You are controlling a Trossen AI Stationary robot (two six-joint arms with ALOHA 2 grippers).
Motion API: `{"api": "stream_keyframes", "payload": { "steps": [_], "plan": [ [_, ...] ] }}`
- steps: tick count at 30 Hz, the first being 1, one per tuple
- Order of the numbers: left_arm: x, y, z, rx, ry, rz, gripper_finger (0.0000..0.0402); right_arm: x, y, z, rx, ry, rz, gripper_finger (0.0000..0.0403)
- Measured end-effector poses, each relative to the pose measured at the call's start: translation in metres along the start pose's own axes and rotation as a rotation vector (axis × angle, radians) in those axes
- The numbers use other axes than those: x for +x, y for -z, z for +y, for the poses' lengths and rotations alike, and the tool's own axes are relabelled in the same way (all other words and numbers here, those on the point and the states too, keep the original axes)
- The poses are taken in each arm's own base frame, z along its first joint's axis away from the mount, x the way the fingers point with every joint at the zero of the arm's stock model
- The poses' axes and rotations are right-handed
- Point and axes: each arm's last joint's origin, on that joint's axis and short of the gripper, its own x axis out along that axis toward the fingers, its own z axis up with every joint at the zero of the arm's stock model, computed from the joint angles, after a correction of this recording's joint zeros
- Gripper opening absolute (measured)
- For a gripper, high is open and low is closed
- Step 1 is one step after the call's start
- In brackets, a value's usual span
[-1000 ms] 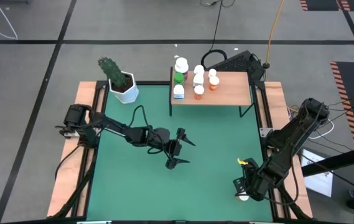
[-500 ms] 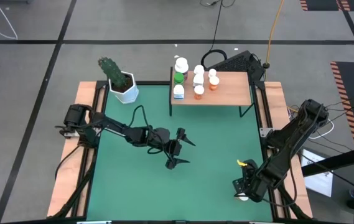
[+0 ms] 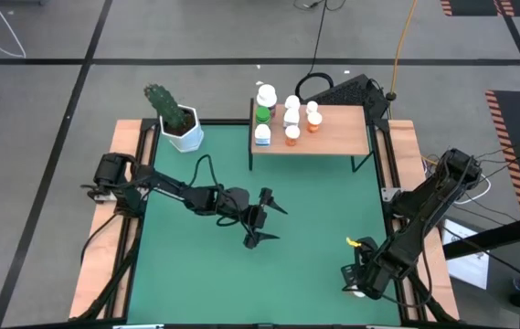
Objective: Pick and place medicine bottles onto shelf by color
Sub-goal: Put the transparent pill bottle on the shelf
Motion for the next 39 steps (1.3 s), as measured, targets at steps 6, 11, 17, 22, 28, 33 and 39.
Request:
{"api": "stream_keyframes", "payload": {
  "steps": [6, 11, 17, 22, 28, 33, 39],
  "plan": [
    [0.0, -0.002, 0.001, 0.018, -0.008, -0.019, 0.0372, -0.001, -0.006, 0.002, -0.024, 0.008, -0.02, 0.0153],
    [0.0, -0.001, 0.005, 0.021, -0.018, -0.018, 0.0372, -0.008, -0.02, 0.011, -0.08, -0.028, -0.01, 0.0127],
    [-0.001, 0.002, 0.01, 0.004, -0.032, -0.01, 0.0372, -0.027, -0.048, 0.03, -0.183, -0.111, 0.0, 0.0131],
    [-0.001, 0.003, 0.011, -0.021, -0.033, -0.005, 0.0372, -0.065, -0.088, 0.049, -0.306, -0.17, -0.039, 0.0131],
    [-0.001, 0.003, 0.01, -0.039, -0.028, 0.003, 0.0372, -0.139, -0.154, 0.048, -0.377, -0.109, -0.155, 0.0132],
    [-0.001, 0.004, 0.01, -0.04, -0.026, 0.009, 0.0372, -0.201, -0.215, 0.028, -0.346, -0.137, -0.331, 0.0132],
    [-0.001, 0.005, 0.009, -0.036, -0.021, 0.022, 0.0372, -0.237, -0.282, 0.002, -0.257, -0.199, -0.414, 0.0132]
  ]
}}
